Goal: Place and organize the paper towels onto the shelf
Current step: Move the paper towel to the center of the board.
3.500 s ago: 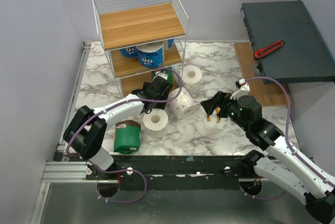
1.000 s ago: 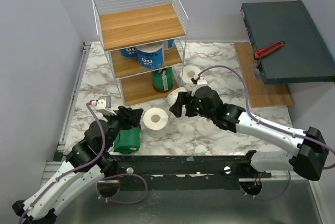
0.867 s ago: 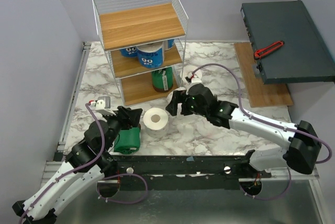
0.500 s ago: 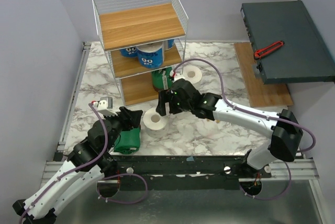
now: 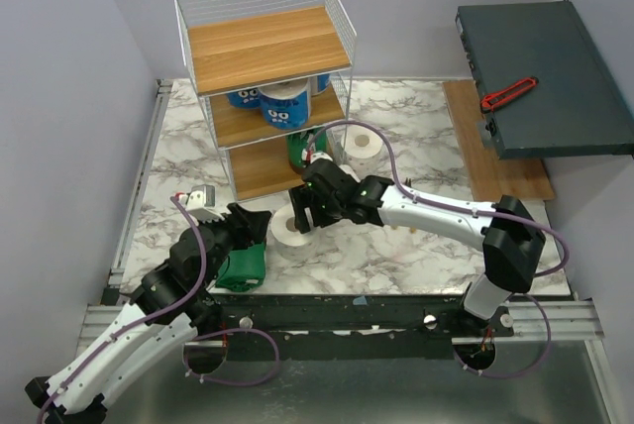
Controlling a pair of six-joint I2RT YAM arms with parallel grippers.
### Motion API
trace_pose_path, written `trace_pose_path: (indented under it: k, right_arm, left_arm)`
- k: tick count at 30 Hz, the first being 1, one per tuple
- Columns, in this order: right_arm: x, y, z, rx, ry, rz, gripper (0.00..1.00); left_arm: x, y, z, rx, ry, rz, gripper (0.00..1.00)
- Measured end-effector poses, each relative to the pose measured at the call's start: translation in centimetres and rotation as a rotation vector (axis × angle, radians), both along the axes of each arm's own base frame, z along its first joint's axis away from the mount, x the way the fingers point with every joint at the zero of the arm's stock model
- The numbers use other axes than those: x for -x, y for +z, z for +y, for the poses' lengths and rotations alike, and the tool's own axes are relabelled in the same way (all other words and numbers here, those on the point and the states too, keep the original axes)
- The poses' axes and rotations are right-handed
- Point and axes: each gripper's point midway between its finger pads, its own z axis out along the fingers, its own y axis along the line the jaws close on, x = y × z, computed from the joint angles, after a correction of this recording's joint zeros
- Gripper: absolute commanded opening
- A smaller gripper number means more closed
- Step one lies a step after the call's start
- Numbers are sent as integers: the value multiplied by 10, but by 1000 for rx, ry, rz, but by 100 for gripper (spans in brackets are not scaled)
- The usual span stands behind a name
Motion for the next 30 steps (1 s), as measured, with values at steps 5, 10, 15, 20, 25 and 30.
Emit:
trace_pose_path:
  k: [5, 10, 15, 20, 25, 30]
  right_arm:
    - [1, -4, 5, 15, 15, 2, 72]
    - [4, -3, 8, 31, 27, 1, 62]
    - [6, -3, 10, 48, 37, -7, 50]
    - [6, -3, 8, 58, 34, -13, 45]
    - [9, 2, -3, 86, 22, -19, 44]
    - [14, 15, -26, 105, -4, -38, 44]
  left_arm:
    - [0, -6, 0, -1, 1, 11, 68]
    - [1, -6, 0, 2, 0, 13, 68]
    - [1, -6, 0, 6, 0, 14, 68]
    - [2, -9, 0, 10, -1, 17, 68]
    - [3, -9, -1, 19, -3, 20, 67]
    - [4, -10, -3, 25, -18, 25, 67]
